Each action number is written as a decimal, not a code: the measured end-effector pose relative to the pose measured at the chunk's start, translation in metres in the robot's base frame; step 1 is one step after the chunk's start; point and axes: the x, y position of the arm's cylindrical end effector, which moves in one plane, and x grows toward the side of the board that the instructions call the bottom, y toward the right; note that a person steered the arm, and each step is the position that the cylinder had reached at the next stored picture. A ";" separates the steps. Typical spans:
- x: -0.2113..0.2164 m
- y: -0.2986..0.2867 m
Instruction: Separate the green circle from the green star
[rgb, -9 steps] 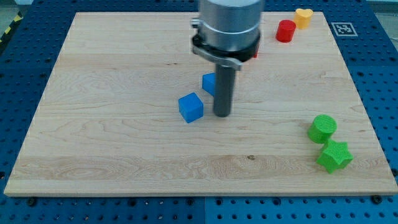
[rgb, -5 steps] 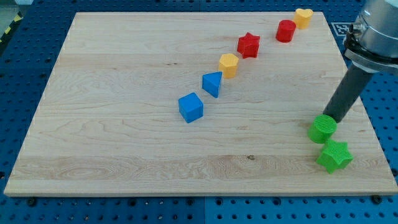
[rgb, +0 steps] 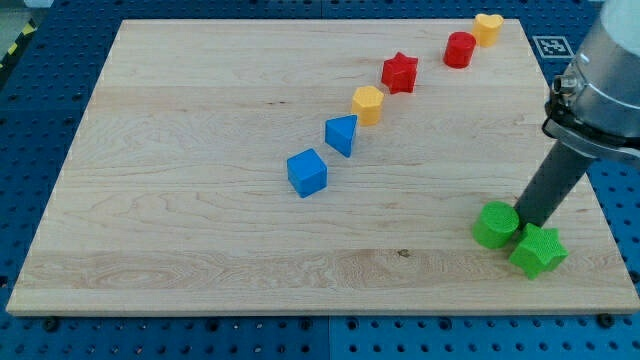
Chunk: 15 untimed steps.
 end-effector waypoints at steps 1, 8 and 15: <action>0.009 -0.023; 0.030 -0.176; -0.002 -0.230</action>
